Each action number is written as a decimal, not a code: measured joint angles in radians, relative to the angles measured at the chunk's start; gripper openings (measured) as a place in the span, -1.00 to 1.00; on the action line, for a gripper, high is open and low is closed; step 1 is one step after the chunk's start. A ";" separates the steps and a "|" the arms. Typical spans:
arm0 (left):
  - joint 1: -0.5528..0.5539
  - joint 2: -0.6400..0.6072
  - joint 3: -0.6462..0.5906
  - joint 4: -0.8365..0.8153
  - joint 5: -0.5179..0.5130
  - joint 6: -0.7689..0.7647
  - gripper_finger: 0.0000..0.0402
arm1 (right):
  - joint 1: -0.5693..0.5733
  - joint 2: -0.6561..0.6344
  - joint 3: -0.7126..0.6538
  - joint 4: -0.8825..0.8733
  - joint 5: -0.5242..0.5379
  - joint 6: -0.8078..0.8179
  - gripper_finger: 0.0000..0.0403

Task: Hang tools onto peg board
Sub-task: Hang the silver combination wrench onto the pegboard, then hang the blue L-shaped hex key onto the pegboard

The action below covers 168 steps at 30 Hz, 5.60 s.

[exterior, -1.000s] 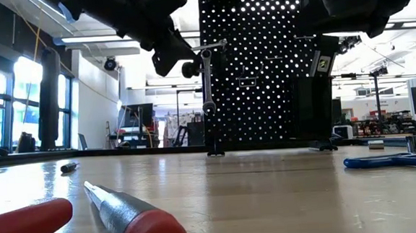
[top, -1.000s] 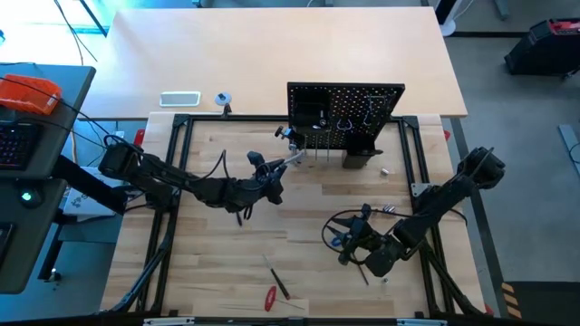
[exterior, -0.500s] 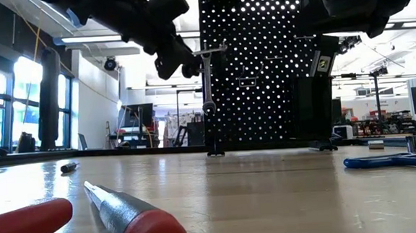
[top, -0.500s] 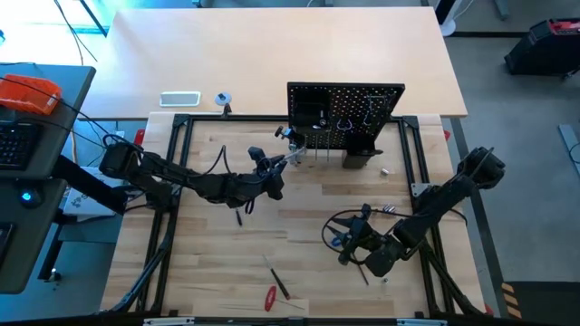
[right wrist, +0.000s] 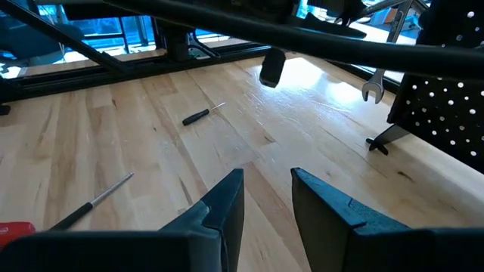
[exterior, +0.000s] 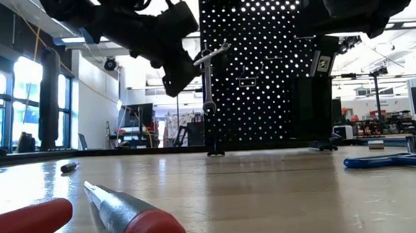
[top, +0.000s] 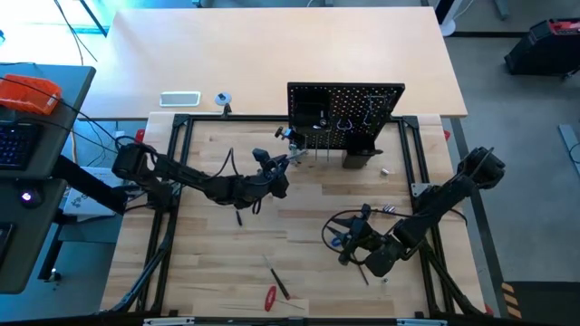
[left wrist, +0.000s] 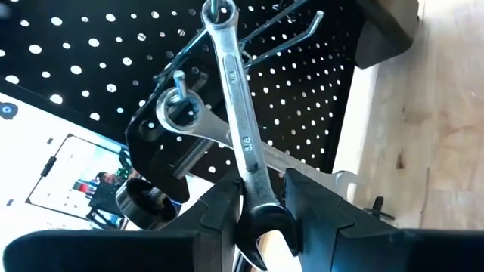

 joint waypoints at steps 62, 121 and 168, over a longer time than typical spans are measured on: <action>-0.184 0.000 0.000 -0.483 0.360 -0.661 -0.07 | 0.080 0.167 -0.001 -0.408 -0.488 0.335 -0.47; -0.190 0.188 -0.217 0.284 0.829 -0.923 -0.07 | -0.164 0.270 0.216 -0.423 -0.672 0.128 -0.88; -0.171 0.347 -0.045 0.295 0.888 -0.838 -0.07 | 0.052 0.413 0.246 -0.502 -0.538 0.573 -0.97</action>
